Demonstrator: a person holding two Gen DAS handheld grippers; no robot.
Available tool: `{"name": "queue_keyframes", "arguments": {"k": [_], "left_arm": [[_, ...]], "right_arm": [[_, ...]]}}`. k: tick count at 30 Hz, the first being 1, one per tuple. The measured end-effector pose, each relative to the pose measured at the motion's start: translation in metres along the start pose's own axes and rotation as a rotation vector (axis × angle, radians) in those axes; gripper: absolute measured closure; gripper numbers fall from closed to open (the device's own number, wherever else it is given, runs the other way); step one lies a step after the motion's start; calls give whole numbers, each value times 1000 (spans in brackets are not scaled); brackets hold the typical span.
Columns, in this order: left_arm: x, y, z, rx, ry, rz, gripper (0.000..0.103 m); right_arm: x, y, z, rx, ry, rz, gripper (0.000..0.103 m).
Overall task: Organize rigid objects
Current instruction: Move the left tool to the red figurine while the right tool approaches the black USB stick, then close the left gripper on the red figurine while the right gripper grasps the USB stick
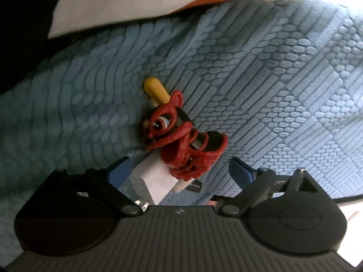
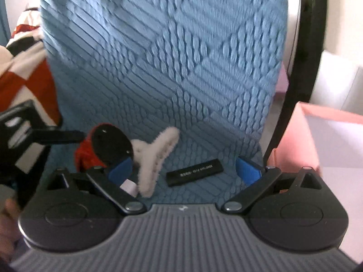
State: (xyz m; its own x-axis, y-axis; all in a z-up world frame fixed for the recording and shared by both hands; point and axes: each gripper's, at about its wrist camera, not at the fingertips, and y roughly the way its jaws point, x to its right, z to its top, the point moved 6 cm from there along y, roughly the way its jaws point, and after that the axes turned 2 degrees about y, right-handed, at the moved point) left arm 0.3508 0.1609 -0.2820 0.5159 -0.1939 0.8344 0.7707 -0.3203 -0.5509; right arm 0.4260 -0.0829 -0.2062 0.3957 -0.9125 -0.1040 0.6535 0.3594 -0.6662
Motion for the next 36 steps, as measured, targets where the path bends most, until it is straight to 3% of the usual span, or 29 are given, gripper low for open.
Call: {"name": "queue_keyframes", "arguments": {"k": [5, 10, 20, 29, 34, 36], "left_arm": [[-8, 6, 1, 26, -76, -12, 16], [-8, 9, 3, 52, -107, -56, 16], [-9, 12, 6, 96, -171, -94, 25], [-21, 20, 3, 124, -281, -140, 26], [-29, 14, 4, 180, -301, -148, 31], [-30, 10, 5, 186, -307, -153, 33]], "right_arm": [[14, 35, 0, -44, -14, -44, 3], [13, 58, -7, -86, -126, -80, 4], [0, 88, -23, -141, -243, -38, 2], [14, 100, -21, -172, -127, -37, 0], [30, 102, -10, -186, -78, 2, 17], [29, 100, -6, -199, -96, -4, 17]]}}
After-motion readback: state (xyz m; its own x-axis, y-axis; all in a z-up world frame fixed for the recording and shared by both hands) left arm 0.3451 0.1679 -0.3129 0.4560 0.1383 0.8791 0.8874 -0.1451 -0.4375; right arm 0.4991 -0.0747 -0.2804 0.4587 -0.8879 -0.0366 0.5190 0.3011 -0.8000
